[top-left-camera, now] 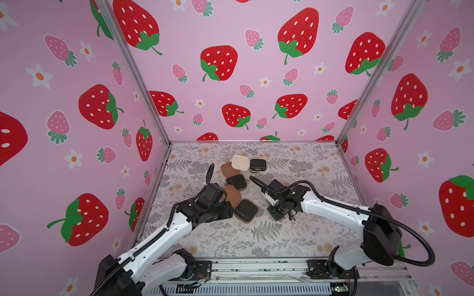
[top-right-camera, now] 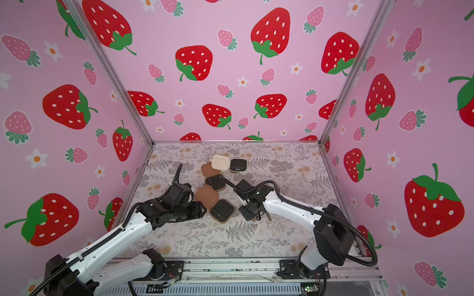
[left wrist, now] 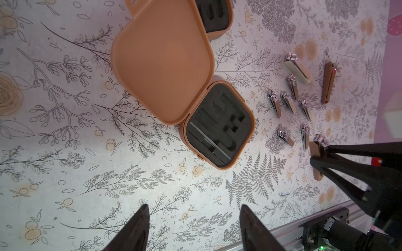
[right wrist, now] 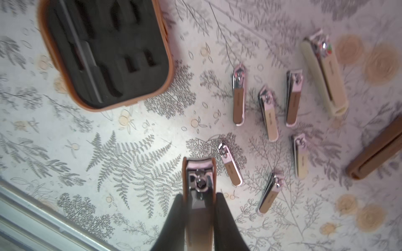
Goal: Organize nail clipper sets
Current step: Pick up the nail clipper from the center of the board, then place the nail clipper in the storage box.
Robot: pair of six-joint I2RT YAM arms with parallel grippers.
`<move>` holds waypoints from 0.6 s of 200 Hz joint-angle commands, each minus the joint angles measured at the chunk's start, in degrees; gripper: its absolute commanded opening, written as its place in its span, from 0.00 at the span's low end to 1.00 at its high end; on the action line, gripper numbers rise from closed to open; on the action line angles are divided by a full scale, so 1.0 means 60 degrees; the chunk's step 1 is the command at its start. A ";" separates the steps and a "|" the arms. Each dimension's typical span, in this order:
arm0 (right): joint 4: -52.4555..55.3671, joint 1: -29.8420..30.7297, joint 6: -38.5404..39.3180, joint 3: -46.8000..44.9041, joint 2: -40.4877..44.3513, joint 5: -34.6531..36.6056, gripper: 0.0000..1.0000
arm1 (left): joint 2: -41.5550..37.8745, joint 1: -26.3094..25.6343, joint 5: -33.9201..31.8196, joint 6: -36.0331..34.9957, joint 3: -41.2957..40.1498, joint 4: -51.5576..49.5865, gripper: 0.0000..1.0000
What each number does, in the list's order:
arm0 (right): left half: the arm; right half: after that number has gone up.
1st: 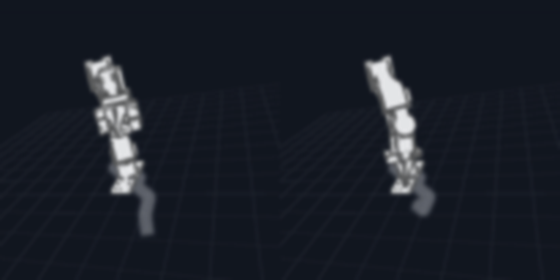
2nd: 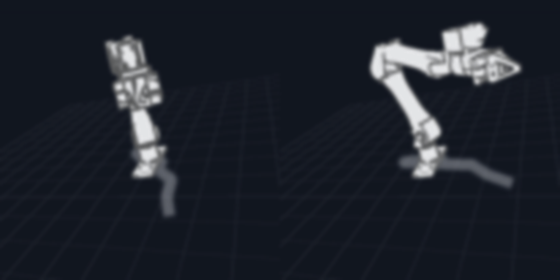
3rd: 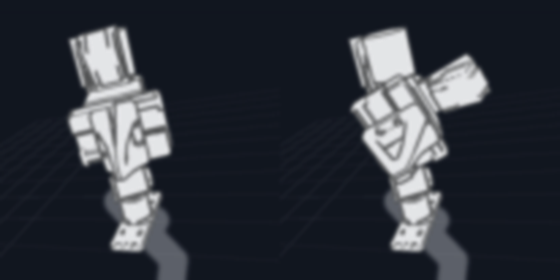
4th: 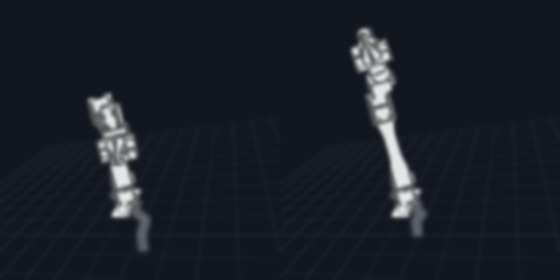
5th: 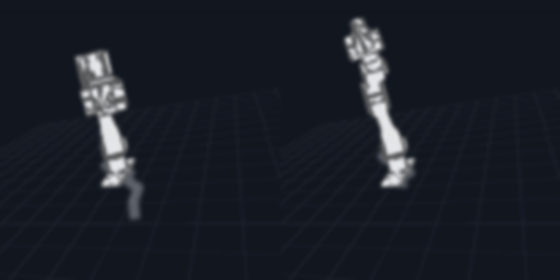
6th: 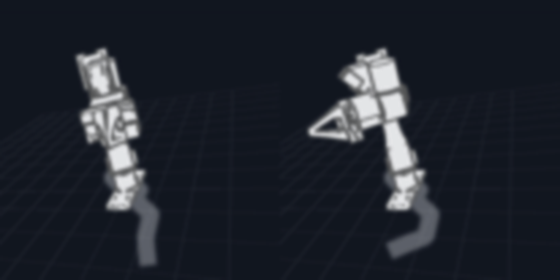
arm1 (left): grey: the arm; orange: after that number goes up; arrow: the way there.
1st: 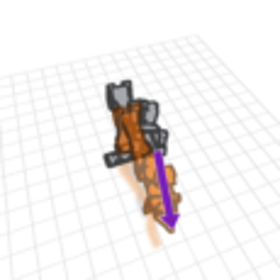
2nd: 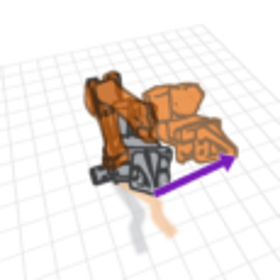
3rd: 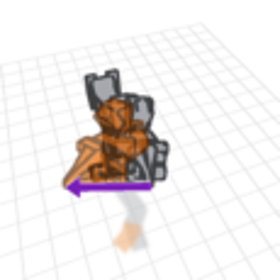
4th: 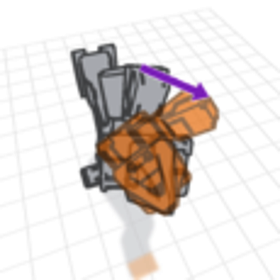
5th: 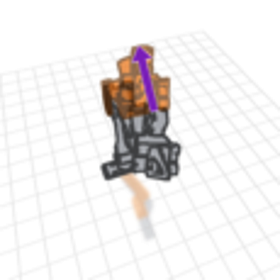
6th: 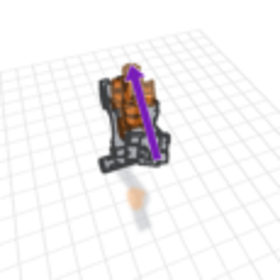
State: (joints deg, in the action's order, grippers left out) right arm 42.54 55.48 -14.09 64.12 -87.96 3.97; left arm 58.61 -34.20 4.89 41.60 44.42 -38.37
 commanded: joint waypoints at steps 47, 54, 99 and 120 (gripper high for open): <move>0.0305 0.0069 0.1893 0.2508 -0.2309 -0.0715 0.15 | -0.0549 -0.0043 -0.0470 0.0500 -0.0325 -0.0180 0.64; 0.0334 0.0069 0.1894 0.2759 -0.2522 -0.0870 0.15 | -0.0626 -0.0043 -0.0491 0.0528 -0.0365 -0.0196 0.64; 0.0334 0.0246 0.1760 0.3964 -0.3608 -0.1760 0.15 | -0.0886 -0.0050 -0.0624 0.0591 -0.0446 -0.0327 0.64; 0.0380 0.0374 0.1841 0.4465 -0.4099 -0.1913 0.15 | -0.0885 -0.0045 -0.0609 0.0539 -0.0417 -0.0350 0.64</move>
State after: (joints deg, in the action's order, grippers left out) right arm 43.13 56.40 -4.64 87.46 -109.93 -4.25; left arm 53.71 -34.20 2.70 44.03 42.17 -39.03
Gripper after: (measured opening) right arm 0.207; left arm 0.637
